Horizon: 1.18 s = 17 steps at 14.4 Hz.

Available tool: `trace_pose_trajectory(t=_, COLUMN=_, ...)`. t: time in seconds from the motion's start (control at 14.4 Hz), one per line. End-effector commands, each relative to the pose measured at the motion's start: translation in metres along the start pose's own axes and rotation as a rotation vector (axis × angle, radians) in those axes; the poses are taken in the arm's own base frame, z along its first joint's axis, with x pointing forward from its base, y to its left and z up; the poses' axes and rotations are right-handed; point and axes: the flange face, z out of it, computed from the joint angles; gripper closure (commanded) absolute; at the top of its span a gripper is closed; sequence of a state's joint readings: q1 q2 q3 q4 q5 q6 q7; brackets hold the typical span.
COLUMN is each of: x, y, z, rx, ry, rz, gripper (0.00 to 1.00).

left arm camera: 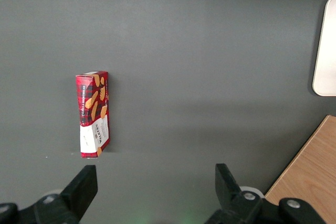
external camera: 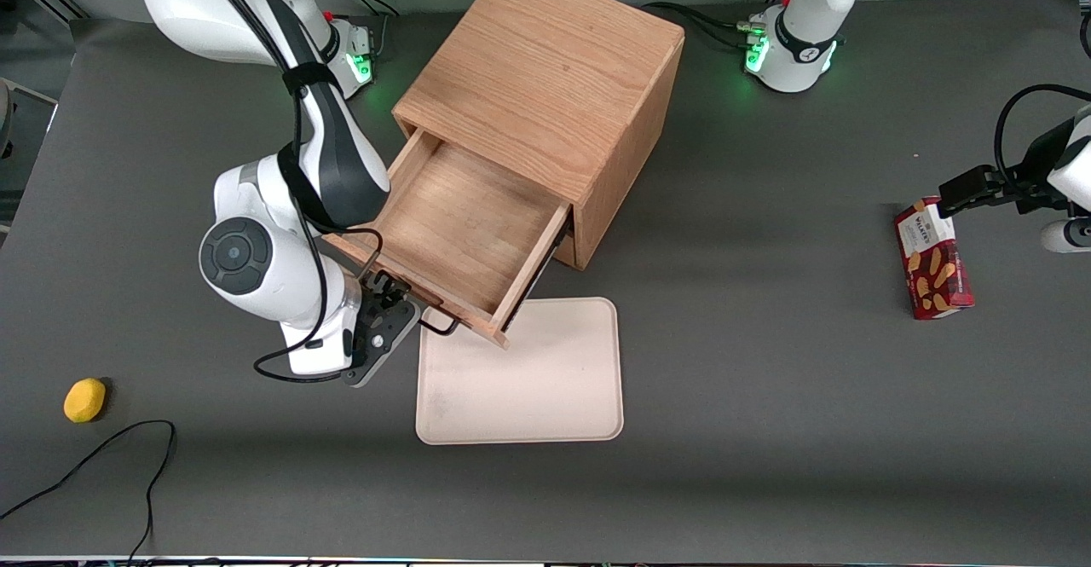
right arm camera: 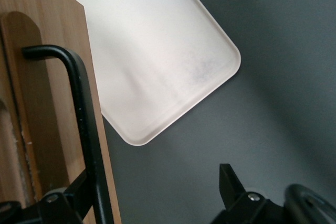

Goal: Open upper drawer
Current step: 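Pull the upper drawer handle outward with the right gripper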

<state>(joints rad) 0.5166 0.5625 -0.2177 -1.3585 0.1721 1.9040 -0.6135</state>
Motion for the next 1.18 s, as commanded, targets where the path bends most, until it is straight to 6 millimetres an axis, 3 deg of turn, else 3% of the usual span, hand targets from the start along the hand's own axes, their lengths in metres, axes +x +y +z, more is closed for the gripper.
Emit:
trace_pose_trajectory(t=0.0, x=0.005, y=0.014, z=-0.001, rx=0.008, ry=0.011, rz=-0.016, gripper=0.00)
trace_pose_trajectory(t=1.11, x=0.003, y=0.047, z=0.000, rx=-0.018, ry=0.029, rz=-0.044, gripper=0.00)
